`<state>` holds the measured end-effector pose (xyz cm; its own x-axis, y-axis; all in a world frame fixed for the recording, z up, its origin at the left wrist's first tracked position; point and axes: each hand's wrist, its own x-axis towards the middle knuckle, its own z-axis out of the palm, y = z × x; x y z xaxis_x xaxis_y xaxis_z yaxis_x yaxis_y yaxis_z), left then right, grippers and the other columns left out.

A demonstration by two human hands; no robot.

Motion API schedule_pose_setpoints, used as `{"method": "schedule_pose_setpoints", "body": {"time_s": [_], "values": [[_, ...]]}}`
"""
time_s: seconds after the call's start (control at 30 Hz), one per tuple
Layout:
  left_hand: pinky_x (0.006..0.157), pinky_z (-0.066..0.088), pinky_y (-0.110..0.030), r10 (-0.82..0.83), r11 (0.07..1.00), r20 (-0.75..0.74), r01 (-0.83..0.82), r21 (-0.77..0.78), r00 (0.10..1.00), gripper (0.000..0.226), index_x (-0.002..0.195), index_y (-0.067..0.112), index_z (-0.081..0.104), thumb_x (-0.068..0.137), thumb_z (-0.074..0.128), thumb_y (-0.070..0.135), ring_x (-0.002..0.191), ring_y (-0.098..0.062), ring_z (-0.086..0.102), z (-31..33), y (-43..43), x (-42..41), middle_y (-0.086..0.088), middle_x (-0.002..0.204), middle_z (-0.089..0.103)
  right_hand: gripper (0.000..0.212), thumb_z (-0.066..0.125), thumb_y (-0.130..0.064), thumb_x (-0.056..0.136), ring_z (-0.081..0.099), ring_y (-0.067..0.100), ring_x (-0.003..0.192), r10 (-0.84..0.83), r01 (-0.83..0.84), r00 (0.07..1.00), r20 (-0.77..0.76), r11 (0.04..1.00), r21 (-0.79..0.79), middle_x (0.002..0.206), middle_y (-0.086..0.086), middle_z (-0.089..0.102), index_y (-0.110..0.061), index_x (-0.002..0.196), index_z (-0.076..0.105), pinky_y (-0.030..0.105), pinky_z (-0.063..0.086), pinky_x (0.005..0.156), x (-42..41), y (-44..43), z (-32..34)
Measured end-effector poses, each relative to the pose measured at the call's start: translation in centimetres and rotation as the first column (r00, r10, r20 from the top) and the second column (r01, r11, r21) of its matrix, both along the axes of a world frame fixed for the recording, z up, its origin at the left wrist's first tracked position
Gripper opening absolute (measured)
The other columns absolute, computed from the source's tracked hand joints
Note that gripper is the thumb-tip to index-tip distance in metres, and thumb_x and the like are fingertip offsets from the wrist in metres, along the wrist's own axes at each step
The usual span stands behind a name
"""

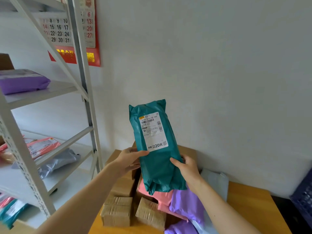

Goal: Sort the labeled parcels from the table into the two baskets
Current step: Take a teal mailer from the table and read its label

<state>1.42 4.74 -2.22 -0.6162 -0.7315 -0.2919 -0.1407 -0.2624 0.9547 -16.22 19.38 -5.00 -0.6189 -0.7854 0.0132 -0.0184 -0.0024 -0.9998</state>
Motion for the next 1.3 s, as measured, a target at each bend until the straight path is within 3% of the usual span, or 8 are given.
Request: {"method": "schedule_pose_setpoints", "body": {"time_s": [0.2,0.53,0.7,0.87,0.93,1.03,1.2,1.3], "values": [[0.093,0.053,-0.042,-0.058,0.995,0.037,0.061,-0.083,0.998,0.053,0.118,0.009,0.057,0.076,0.079,0.031,0.101,-0.024,0.067,1.6,1.2,2.8,-0.007,0.112,0.069,0.044,0.074,-0.004,0.079,0.071,0.014,0.092,0.057,-0.056,0.998,0.018,0.998,-0.023,0.102,-0.007,0.073,-0.026,0.114,0.058,0.035,0.057,0.081,2.3,1.6,3.0],[0.073,0.058,-0.031,-0.101,0.973,0.061,0.111,-0.202,0.993,0.043,0.106,0.009,0.061,0.072,0.082,0.024,0.095,-0.023,0.069,3.8,1.5,8.1,-0.007,0.105,0.07,0.054,0.067,0.004,0.082,0.069,0.014,0.1,0.054,-0.058,0.997,-0.047,0.995,-0.083,0.115,-0.004,0.069,-0.019,0.128,0.052,0.04,0.054,0.093,7.3,2.6,5.5],[0.08,0.058,-0.035,-0.138,0.966,0.064,0.149,-0.209,0.988,0.039,0.102,0.011,0.059,0.072,0.082,0.018,0.095,-0.023,0.069,3.7,1.8,10.7,-0.008,0.106,0.069,0.056,0.067,0.005,0.082,0.068,0.015,0.1,-0.004,-0.002,0.995,-0.101,0.998,-0.057,0.117,-0.003,0.067,-0.02,0.13,0.051,0.042,0.055,0.09,10.5,3.5,4.5],[0.083,0.057,-0.036,-0.201,0.955,0.079,0.213,-0.207,0.976,0.054,0.117,0.008,0.057,0.072,0.082,0.019,0.098,-0.022,0.068,3.1,2.9,11.6,-0.007,0.11,0.068,0.054,0.065,0.01,0.081,0.07,0.004,0.087,-0.103,0.098,0.987,-0.122,0.994,-0.043,0.109,-0.007,0.068,-0.018,0.125,0.053,0.018,0.055,0.071,12.7,5.5,3.8],[0.086,0.057,-0.037,-0.227,0.949,0.085,0.239,-0.206,0.97,0.055,0.118,0.008,0.057,0.071,0.083,0.019,0.098,-0.022,0.068,2.7,3.5,11.3,-0.007,0.111,0.068,0.051,0.065,0.011,0.081,0.07,0.002,0.084,-0.147,0.144,0.982,-0.122,0.989,-0.029,0.106,-0.008,0.069,-0.02,0.121,0.054,0.017,0.054,0.068,13.1,6.6,3.6],[0.085,0.057,-0.037,-0.271,0.937,0.099,0.286,-0.198,0.957,0.055,0.119,0.008,0.057,0.073,0.082,0.02,0.098,-0.021,0.068,2.0,4.5,10.2,-0.008,0.114,0.068,0.052,0.064,0.011,0.082,0.068,0.003,0.087,-0.218,0.219,0.969,-0.113,0.976,-0.009,0.108,-0.007,0.068,-0.018,0.122,0.052,0.019,0.054,0.073,13.5,8.7,3.3],[0.086,0.057,-0.038,-0.392,0.898,0.105,0.405,-0.17,0.914,0.069,0.13,0.005,0.051,0.072,0.082,0.025,0.101,-0.024,0.066,1.4,8.4,6.2,-0.007,0.117,0.065,0.055,0.064,0.011,0.082,0.061,0.024,0.11,-0.369,0.375,0.922,-0.115,0.927,0.026,0.124,0.01,0.062,-0.007,0.131,0.048,0.037,0.052,0.094,12.6,14.0,3.1],[0.088,0.056,-0.039,-0.438,0.882,0.096,0.448,-0.15,0.894,0.067,0.125,0.004,0.054,0.069,0.084,0.026,0.101,-0.025,0.066,1.3,12.1,3.4,-0.009,0.115,0.066,0.06,0.063,0.008,0.084,0.059,0.021,0.112,-0.433,0.438,0.897,-0.089,0.897,0.052,0.129,0.008,0.058,-0.008,0.138,0.042,0.036,0.051,0.095,11.3,18.3,3.0]]}}
